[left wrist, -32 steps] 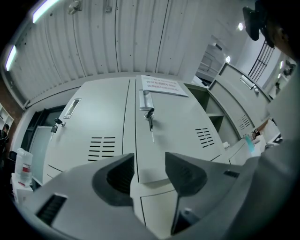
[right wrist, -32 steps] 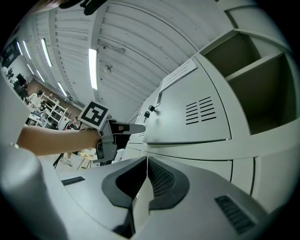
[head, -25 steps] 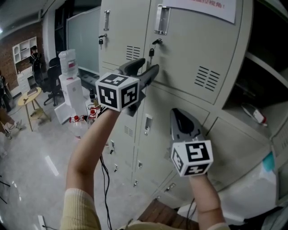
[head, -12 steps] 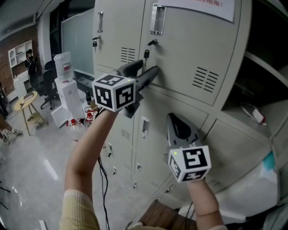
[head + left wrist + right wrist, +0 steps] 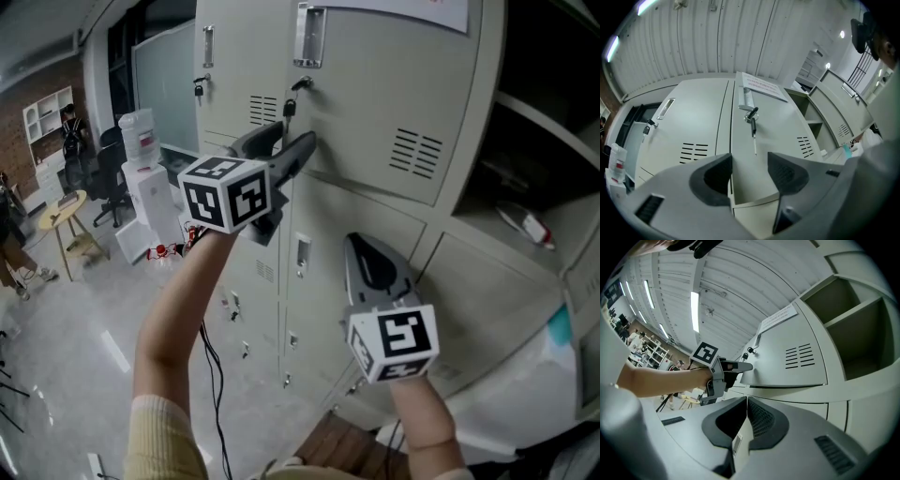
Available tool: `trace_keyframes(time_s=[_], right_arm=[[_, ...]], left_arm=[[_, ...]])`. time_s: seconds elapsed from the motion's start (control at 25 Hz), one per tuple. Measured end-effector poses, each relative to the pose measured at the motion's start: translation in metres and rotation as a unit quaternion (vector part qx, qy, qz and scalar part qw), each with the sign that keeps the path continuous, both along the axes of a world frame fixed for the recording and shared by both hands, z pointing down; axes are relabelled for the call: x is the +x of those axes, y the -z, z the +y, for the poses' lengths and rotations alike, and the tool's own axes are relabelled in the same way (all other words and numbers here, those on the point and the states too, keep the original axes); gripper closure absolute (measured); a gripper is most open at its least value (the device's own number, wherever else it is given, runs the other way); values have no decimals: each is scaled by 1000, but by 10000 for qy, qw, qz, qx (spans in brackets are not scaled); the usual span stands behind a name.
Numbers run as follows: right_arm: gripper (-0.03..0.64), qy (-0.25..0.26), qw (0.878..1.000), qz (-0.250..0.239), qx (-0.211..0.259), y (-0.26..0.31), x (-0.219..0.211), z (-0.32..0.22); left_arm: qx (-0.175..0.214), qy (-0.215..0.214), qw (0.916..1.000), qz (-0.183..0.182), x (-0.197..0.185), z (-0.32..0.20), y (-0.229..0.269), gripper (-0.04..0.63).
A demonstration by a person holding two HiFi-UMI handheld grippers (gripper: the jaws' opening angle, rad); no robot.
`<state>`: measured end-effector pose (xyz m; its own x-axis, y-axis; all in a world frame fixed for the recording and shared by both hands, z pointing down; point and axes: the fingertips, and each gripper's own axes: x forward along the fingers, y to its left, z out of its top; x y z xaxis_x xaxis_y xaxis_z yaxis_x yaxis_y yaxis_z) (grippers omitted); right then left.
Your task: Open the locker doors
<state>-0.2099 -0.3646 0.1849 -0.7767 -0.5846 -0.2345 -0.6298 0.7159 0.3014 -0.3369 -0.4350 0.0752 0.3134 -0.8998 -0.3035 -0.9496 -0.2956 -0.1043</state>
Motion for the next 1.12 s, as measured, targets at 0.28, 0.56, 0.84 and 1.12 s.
trace_keyframes(time_s=[0.28,0.56,0.84,1.12], right_arm=[[614,130,9999,-7,73,3,13,26],[614,188,9998,-62,55,2,29,49],[614,152,9998,-118,-5,1,47,68],[614,231,9995,-217,-39,2,54,88]], left_arm=[[68,255,9997,15,4,35,-2,374],[104,434,9990,53,11,67,-1,374],[188,602,9980,15,24,99,-3,374],[230,698,9969,-281,47,134,-4,374]])
